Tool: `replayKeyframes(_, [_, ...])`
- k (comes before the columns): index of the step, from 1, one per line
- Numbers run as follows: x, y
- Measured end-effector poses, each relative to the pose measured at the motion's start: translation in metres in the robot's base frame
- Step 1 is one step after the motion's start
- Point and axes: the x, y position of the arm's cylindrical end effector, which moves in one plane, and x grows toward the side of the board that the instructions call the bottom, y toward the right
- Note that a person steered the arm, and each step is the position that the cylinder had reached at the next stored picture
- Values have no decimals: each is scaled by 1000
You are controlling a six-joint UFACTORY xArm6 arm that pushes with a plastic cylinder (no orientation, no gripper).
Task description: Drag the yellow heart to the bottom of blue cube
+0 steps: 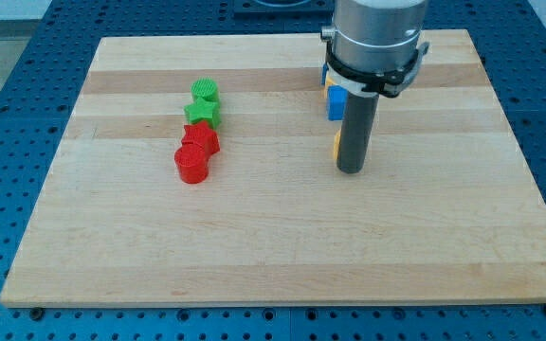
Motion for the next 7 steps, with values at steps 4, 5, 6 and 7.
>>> replayKeyframes(4, [-36,0])
replayKeyframes(5, [-37,0])
replayKeyframes(6, [-41,0])
replayKeyframes(7, [-41,2])
